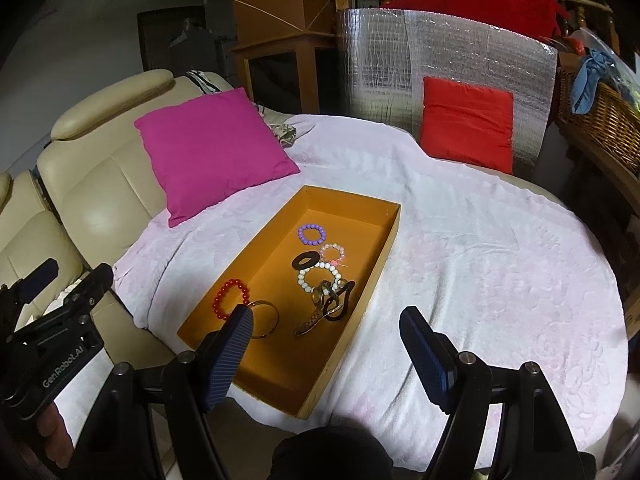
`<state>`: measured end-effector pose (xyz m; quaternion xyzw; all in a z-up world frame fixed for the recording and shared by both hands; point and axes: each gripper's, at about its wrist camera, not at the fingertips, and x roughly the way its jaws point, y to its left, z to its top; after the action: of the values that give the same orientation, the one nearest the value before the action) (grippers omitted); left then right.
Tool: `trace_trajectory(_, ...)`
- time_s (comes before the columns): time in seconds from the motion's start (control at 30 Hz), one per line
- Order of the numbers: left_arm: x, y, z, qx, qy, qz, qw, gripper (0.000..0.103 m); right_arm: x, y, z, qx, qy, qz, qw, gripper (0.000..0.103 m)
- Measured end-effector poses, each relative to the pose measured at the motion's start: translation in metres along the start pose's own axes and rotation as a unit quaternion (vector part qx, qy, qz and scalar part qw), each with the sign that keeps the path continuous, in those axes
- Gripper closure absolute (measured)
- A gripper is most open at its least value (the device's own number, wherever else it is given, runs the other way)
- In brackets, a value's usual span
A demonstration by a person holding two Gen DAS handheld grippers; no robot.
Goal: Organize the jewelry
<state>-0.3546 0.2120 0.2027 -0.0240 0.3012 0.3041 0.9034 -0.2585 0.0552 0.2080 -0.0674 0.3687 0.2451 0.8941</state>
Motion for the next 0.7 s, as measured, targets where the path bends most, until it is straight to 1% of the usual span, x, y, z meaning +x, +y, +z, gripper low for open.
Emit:
trace_trajectory(0.4,0.02,0.0,0.005,0.002,0.01,-0.001,0.9999,0.021,0.025,0.01,0.009,-0.013,0.011,-0.001,1.0,0.024)
trace_trajectory(0.7,0.035,0.003,0.006,-0.002,0.021,0.016,0.9996,0.021,0.046,0.015,0.015,-0.023,0.02,0.008,0.999,0.024)
